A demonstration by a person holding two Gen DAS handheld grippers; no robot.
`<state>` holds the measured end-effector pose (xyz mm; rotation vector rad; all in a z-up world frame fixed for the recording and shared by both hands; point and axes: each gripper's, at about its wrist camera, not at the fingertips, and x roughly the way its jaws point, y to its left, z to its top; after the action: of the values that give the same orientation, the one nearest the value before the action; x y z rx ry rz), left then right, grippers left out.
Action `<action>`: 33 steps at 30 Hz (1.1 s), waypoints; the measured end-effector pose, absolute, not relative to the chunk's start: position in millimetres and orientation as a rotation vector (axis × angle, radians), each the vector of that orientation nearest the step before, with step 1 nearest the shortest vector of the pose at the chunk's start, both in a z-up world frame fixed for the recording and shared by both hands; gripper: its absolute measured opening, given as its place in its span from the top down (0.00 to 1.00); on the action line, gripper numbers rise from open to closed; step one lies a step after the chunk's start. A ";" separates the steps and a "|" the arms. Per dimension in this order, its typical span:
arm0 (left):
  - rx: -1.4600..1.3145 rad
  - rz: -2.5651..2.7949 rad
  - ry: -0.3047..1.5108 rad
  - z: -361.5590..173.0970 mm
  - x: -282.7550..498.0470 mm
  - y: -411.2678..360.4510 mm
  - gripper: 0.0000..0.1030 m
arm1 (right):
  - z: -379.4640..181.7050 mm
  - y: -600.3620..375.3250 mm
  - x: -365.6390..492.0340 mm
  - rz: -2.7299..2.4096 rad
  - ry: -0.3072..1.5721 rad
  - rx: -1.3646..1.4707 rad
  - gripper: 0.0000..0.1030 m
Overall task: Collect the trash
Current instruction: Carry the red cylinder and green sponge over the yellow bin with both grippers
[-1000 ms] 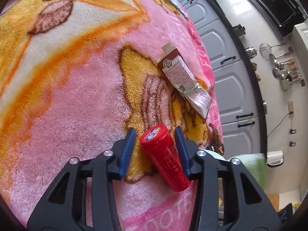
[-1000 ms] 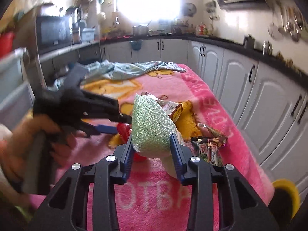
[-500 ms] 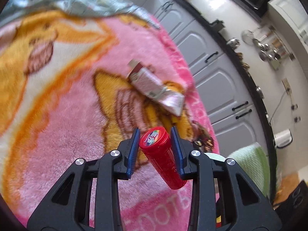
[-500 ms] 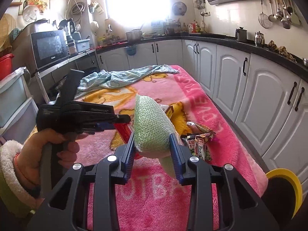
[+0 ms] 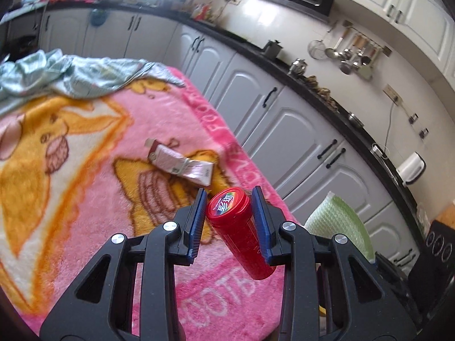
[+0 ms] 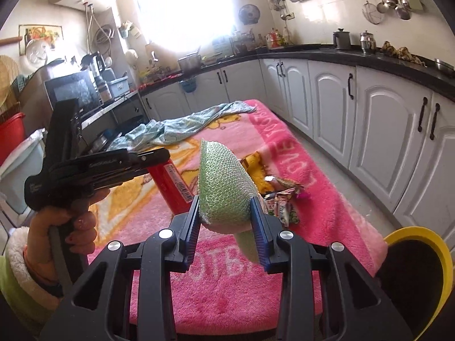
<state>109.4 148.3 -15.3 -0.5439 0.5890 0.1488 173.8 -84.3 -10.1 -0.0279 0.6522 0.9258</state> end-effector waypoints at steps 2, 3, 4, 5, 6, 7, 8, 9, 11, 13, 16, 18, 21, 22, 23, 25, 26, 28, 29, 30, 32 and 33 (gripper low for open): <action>-0.529 0.142 0.583 -13.1 108.4 142.7 0.75 | -6.3 -91.7 175.2 0.916 0.651 -0.017 0.68; -0.520 0.136 0.580 -11.0 107.6 139.0 0.75 | -4.9 -94.5 175.5 0.911 0.649 -0.014 0.68; -0.512 0.133 0.577 -9.6 107.4 135.7 0.75 | -3.5 -98.4 175.8 0.905 0.646 -0.009 0.68; -0.500 0.127 0.575 -7.8 107.3 131.4 0.75 | -2.9 -101.3 175.5 0.901 0.644 -0.005 0.68; -0.491 0.123 0.573 -6.5 107.3 128.4 0.75 | -1.7 -104.7 175.6 0.896 0.643 -0.001 0.68; -0.486 0.120 0.572 -5.2 107.1 125.3 0.75 | -0.5 -106.6 175.9 0.892 0.642 0.001 0.68; -0.482 0.113 0.570 -4.0 107.2 122.3 0.75 | 0.6 -110.1 175.5 0.885 0.640 0.005 0.68; -0.479 0.109 0.568 -3.5 107.2 120.1 0.75 | 1.5 -113.1 175.4 0.881 0.639 0.009 0.68; -0.468 0.097 0.566 -1.6 107.6 113.7 0.75 | 3.4 -118.4 175.1 0.874 0.636 0.014 0.68; -0.461 0.087 0.565 0.1 107.7 108.3 0.75 | 5.7 -124.5 173.9 0.864 0.628 0.018 0.68; -0.444 0.067 0.562 2.8 109.2 97.4 0.75 | 9.6 -135.8 172.4 0.847 0.619 0.028 0.68; -0.432 0.052 0.560 5.2 110.7 89.1 0.75 | 11.2 -142.4 171.7 0.835 0.614 0.034 0.68; -0.417 0.031 0.557 7.8 113.1 79.0 0.75 | 13.4 -155.2 171.8 0.812 0.607 0.048 0.68; -0.411 0.024 0.556 8.6 114.2 74.9 0.75 | 14.1 -160.2 172.0 0.803 0.605 0.053 0.68; -0.408 0.019 0.557 9.0 115.0 72.4 0.75 | 14.7 -164.7 172.3 0.796 0.603 0.058 0.68; -0.400 0.002 0.558 9.7 117.8 64.3 0.75 | 15.7 -174.2 173.0 0.778 0.600 0.071 0.68; -0.394 -0.006 0.559 9.9 119.2 59.8 0.75 | 16.1 -178.1 173.6 0.772 0.599 0.075 0.68; -0.386 -0.019 0.560 10.0 121.0 53.1 0.75 | 18.0 -184.9 173.5 0.756 0.596 0.083 0.68; -0.382 -0.025 0.561 10.0 122.2 49.5 0.75 | 18.8 -190.7 173.6 0.744 0.591 0.090 0.68; -0.377 -0.034 0.563 10.1 123.8 44.9 0.75 | 19.8 -194.3 173.6 0.735 0.588 0.094 0.68; -0.369 -0.046 0.565 10.4 126.9 37.6 0.75 | 21.5 -201.9 173.6 0.719 0.582 0.102 0.68; -0.365 -0.057 0.567 10.4 129.0 32.4 0.75 | 22.1 -207.0 173.6 0.709 0.578 0.108 0.68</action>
<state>129.0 32.4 10.4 -0.3650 0.5667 -0.0571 173.6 -207.0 22.1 0.1078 0.5779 0.7088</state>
